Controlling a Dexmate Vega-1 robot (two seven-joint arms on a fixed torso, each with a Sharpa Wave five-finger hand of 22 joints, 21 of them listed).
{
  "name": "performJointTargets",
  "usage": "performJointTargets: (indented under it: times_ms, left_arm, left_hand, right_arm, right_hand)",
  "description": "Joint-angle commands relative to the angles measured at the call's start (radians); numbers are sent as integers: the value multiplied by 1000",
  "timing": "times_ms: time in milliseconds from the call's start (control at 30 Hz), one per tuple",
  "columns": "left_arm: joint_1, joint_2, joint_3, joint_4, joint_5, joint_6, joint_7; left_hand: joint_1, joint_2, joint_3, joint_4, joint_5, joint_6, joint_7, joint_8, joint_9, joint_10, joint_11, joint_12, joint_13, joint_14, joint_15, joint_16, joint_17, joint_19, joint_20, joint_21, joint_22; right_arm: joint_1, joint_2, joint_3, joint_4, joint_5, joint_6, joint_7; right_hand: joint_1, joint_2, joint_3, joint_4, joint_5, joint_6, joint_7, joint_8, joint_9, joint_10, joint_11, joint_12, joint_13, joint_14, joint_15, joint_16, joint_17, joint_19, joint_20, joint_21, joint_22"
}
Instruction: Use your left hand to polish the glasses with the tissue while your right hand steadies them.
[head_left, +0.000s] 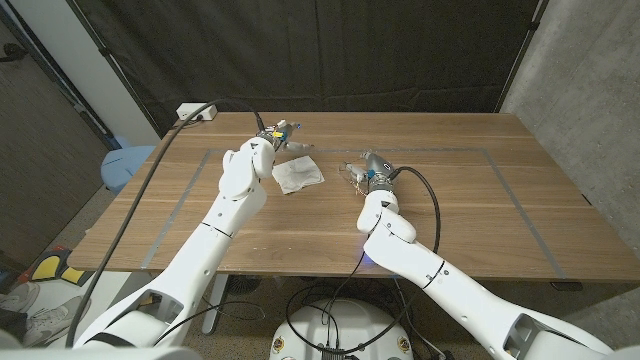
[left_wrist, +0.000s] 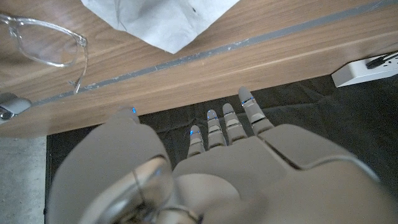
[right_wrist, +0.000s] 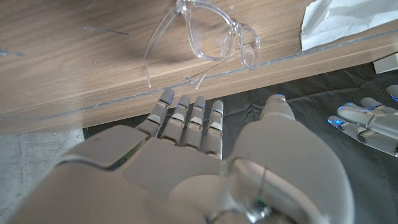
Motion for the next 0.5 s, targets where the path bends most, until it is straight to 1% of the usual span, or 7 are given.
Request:
performJointTargets:
  times_ms: [33,167,233,300,333,400,500]
  left_arm:
    - [55,-25,-74,12,-183,-89,271]
    - [81,-46,-128,52,-325,-219,414]
    - [83,-42,-134,67,-352,-255,453]
    - [83,-36,-137,77,-378,-284,472]
    - [83,-31,-138,82,-393,-301,477]
    - [80,-23,-144,95,-430,-329,473]
    - [73,-7,-150,119,-483,-381,466]
  left_hand:
    - [-18,-3,-11,2,-2,-21,-17,-2,-2,-26,0,-4,-5,-21,1,2,-4,-5,2,-9,2]
    - [-43,0,-22,8,-3,-15,-35,5,-3,-33,-1,0,-13,-41,-19,2,-11,-9,-11,-19,2]
    - [-71,6,-32,11,-4,-25,-47,4,-5,-61,-18,-4,-24,-74,-21,-2,-21,-26,-24,-37,1]
    - [-94,11,-41,11,-3,-31,-55,4,-7,-92,-28,-7,-34,-101,-30,-3,-29,-43,-39,-53,1]
    - [-113,16,-48,11,-2,-56,-61,-2,-9,-120,-34,-9,-42,-125,-33,-3,-37,-58,-42,-69,1]
    - [-127,19,-54,11,-1,-67,-65,-3,-10,-132,-41,-7,-47,-142,-41,-4,-41,-66,-49,-78,1]
    - [-159,24,-68,10,1,-101,-63,-5,-12,-164,-53,-6,-59,-182,-62,-5,-52,-91,-79,-104,1]
  right_arm:
    - [-10,-13,38,-1,32,85,-26]
    - [-25,-30,74,-4,74,179,-29]
    - [-29,-41,90,-9,98,213,-16]
    - [-37,-47,109,-7,123,262,-19]
    - [-40,-50,113,-5,127,281,-25]
    - [-46,-54,122,0,136,320,-39]
    - [-55,-61,140,14,159,396,-59]
  right_hand:
    - [-30,-4,-14,11,-8,-25,0,-5,1,-30,10,-3,1,-43,3,-3,-7,-22,10,-17,0]
    - [-62,5,-22,27,-13,-50,-3,-8,1,-53,16,-3,-1,-76,-7,-2,-13,-27,7,-29,-1]
    - [-98,10,-33,43,-22,-70,-8,-8,1,-73,22,-2,-2,-107,-19,-2,-19,-52,3,-48,-3]
    - [-166,10,-58,69,-32,-91,-3,-3,0,-104,31,2,-3,-156,-19,-1,-30,-111,14,-92,-4]
    - [-181,8,-64,74,-33,-102,2,-5,0,-111,39,2,-3,-170,-19,-1,-32,-126,17,-103,-4]
    - [-201,6,-73,80,-34,-121,-2,-8,0,-131,40,-1,-4,-191,-16,-3,-34,-136,14,-114,-4]
    - [-238,6,-86,91,-34,-168,-4,-14,0,-169,42,-5,-4,-223,-7,-3,-38,-149,5,-133,-4]
